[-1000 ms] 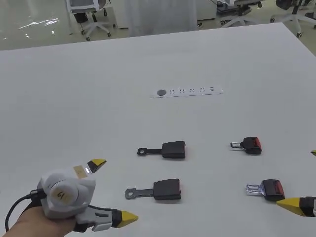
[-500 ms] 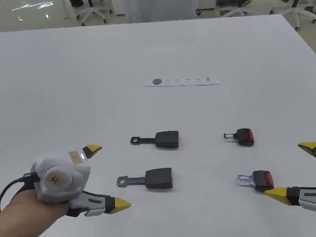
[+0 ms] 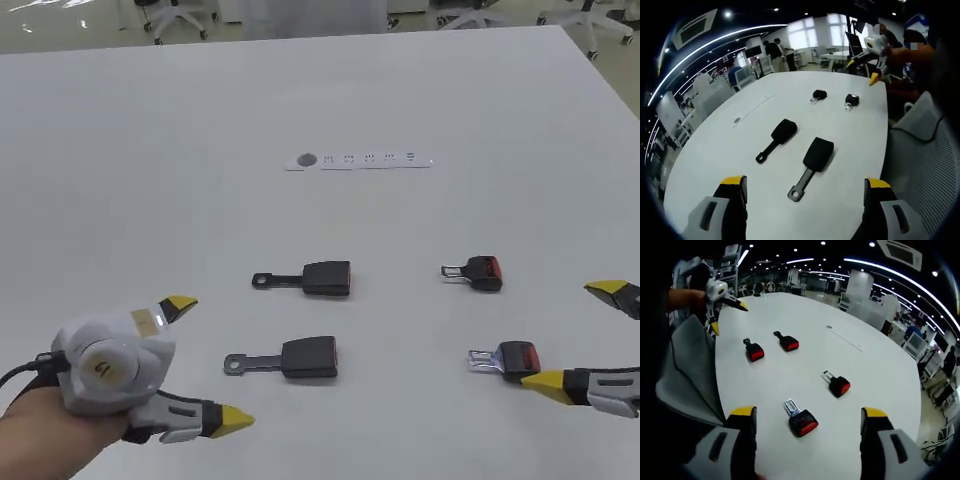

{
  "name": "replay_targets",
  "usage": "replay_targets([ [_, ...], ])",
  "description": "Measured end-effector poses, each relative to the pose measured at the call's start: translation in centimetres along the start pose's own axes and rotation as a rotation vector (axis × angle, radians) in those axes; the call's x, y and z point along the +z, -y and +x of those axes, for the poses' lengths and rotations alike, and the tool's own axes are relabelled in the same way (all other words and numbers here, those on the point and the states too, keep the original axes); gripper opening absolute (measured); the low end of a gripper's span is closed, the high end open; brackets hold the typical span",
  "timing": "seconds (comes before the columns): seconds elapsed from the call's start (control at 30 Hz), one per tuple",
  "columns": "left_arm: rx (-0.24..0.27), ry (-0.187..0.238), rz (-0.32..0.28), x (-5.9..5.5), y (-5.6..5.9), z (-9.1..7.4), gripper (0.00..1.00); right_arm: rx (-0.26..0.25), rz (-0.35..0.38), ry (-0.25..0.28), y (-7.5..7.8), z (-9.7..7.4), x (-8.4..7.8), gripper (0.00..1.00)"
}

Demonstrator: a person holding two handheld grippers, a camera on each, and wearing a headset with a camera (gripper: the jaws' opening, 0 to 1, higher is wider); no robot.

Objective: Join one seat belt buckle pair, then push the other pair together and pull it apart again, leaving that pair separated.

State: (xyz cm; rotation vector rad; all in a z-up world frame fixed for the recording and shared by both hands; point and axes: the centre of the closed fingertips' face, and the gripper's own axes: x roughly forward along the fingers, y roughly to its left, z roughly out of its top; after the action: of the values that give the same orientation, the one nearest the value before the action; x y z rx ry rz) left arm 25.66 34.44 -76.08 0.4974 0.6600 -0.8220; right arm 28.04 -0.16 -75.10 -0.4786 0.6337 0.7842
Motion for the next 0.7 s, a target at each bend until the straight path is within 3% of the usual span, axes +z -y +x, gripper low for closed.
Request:
replay_targets([
  [0.23,-0.004,-0.002,0.010,0.0,-0.2,0.1,0.98,0.029,-0.033,-0.022,-0.5,0.3,0.0,0.84],
  [0.37,-0.029,-0.004,0.038,0.1,0.1,0.1,0.94,0.058,-0.116,-0.037,-0.8,0.5,0.0,0.80],
  [0.57,-0.069,-0.023,0.062,0.1,0.5,1.3,0.87,0.104,-0.202,-0.042,-1.2,1.2,0.0,0.72],
  [0.7,-0.079,-0.024,0.080,0.4,0.2,2.4,0.85,0.148,-0.238,-0.078,-1.7,2.0,-0.7,0.65],
])
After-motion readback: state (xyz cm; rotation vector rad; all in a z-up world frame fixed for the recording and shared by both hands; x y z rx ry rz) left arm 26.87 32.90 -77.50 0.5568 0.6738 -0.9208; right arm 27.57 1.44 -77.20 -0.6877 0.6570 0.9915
